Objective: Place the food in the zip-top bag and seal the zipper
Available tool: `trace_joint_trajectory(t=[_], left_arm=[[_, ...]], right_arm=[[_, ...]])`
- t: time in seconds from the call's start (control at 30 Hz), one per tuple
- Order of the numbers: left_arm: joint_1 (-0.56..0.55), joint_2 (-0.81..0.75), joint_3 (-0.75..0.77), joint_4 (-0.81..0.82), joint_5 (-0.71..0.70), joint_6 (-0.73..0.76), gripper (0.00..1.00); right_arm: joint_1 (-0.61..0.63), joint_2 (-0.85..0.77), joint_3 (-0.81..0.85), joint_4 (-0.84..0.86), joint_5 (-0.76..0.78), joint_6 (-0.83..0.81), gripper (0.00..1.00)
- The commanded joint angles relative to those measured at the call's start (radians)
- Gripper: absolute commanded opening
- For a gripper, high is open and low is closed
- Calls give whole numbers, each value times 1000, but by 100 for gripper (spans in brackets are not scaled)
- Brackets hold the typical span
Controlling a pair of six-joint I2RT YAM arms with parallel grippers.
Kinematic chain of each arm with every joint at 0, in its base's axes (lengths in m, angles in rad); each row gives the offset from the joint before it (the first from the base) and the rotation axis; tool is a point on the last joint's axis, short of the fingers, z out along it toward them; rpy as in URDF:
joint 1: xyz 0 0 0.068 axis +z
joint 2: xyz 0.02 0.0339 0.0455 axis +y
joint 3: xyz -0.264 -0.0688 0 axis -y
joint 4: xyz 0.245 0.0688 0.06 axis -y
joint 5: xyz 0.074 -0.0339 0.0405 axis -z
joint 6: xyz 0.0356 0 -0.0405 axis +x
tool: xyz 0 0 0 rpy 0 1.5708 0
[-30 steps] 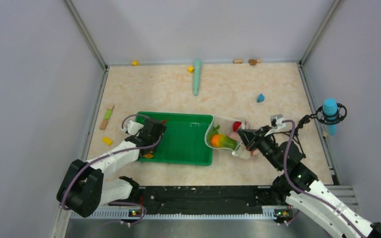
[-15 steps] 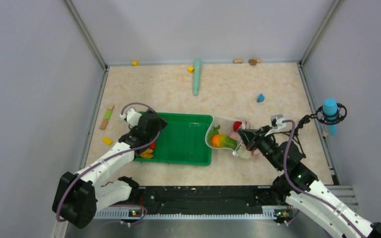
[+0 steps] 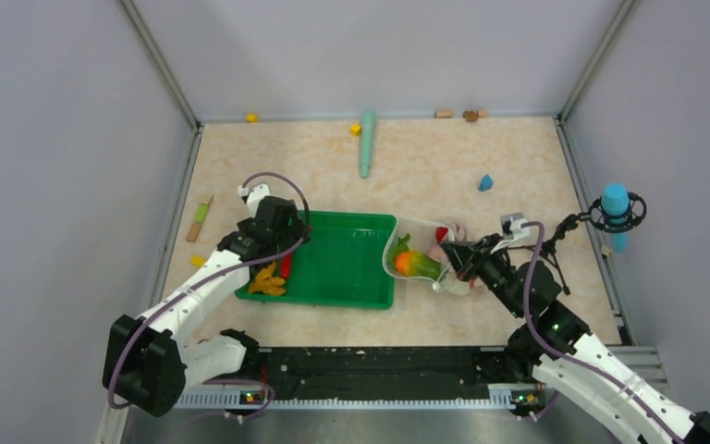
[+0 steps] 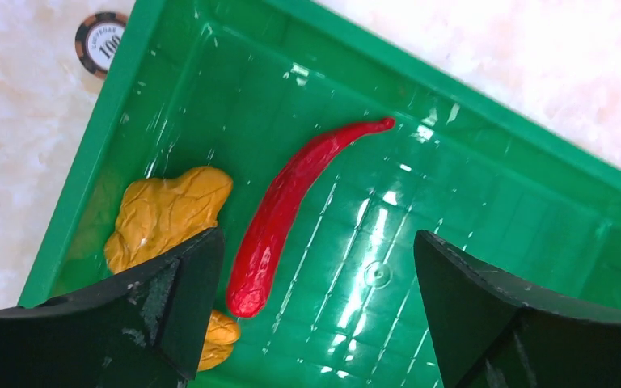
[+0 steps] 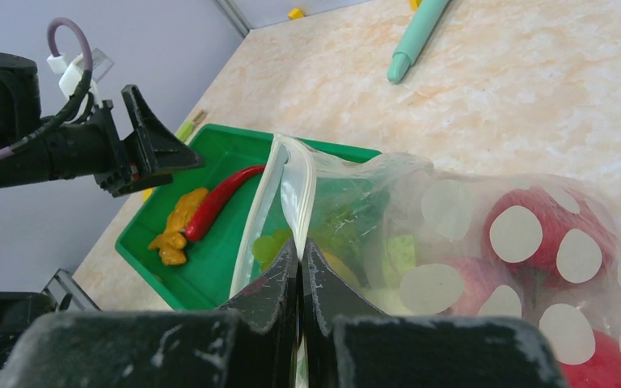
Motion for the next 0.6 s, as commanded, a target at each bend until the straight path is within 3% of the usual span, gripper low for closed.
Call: trace_joint_trajectory(t=[0.0, 0.33, 0.57], left_arm=[[13, 20, -29, 1, 56, 42, 91], [51, 191, -18, 10, 81, 43, 66], [53, 241, -30, 68, 123, 46, 57]], right_arm=[[0, -1, 14, 49, -12, -15, 0], [1, -10, 14, 45, -11, -14, 0], [1, -6, 16, 40, -4, -12, 0]])
